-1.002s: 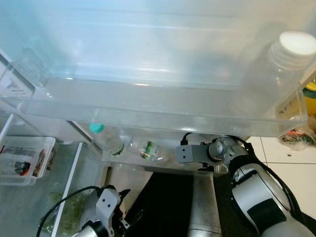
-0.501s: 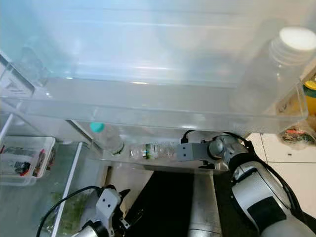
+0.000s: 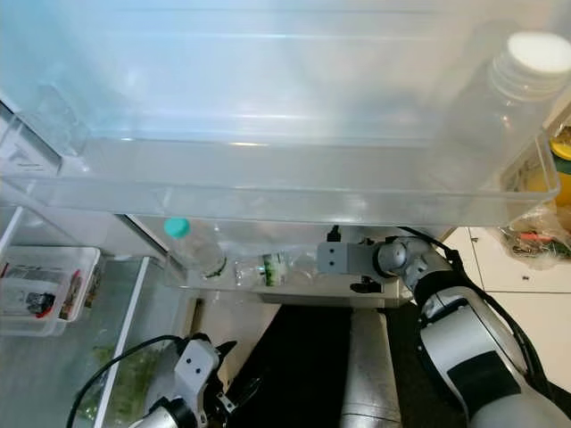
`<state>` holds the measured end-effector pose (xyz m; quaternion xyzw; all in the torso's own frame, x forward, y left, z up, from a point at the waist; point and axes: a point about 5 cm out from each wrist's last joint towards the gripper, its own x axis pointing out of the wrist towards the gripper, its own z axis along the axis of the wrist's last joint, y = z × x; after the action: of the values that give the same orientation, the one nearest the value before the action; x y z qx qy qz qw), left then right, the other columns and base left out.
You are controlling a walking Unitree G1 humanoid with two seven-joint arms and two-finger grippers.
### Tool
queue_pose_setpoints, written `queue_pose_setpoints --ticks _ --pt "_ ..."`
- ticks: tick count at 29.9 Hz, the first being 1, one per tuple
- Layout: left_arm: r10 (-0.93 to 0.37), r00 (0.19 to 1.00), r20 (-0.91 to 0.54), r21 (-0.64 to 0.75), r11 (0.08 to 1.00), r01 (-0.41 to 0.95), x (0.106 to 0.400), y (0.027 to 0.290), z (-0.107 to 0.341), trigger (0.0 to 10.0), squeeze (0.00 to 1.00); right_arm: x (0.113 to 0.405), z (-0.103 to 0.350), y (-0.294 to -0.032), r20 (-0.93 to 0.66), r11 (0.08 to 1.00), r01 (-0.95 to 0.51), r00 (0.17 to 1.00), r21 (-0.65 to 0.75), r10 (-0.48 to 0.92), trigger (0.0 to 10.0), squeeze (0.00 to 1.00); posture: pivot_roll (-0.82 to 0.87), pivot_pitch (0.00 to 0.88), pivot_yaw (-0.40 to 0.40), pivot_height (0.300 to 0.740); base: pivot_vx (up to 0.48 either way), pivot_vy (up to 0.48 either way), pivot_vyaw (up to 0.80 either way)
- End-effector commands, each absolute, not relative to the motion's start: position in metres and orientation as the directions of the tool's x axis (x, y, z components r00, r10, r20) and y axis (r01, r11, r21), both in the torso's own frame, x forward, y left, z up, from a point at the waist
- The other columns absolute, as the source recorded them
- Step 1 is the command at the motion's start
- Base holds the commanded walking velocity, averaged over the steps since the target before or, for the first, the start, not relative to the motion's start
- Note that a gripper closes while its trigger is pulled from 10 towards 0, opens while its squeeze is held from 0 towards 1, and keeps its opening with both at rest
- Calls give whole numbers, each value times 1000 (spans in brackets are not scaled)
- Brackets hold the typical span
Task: Restocking fridge
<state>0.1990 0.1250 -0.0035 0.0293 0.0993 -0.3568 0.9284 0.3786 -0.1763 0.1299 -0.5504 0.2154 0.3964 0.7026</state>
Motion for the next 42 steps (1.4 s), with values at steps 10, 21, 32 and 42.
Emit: queue_pose_setpoints --ticks 10,21,32,42 --pt "-631 665 -401 -131 757 640 164 136 -40 10000 0 376 124 -166 -718 102 -799 581 -592 383 10000 0 57 452 36 453 0 0 0" --pt "-629 665 -401 -129 758 639 164 137 -39 10000 0 375 122 -162 -702 137 -798 586 -587 405 10000 0 60 451 36 453 0 0 0" --pt "-628 665 -404 -129 759 638 163 137 -40 10000 0 373 118 -154 -699 152 -817 559 -557 445 0 0 68 451 36 453 0 0 0" --pt "-626 667 -403 -128 760 637 163 138 -40 10000 0 373 119 -154 -702 148 -818 556 -555 445 0 0 63 451 33 453 0 0 0"
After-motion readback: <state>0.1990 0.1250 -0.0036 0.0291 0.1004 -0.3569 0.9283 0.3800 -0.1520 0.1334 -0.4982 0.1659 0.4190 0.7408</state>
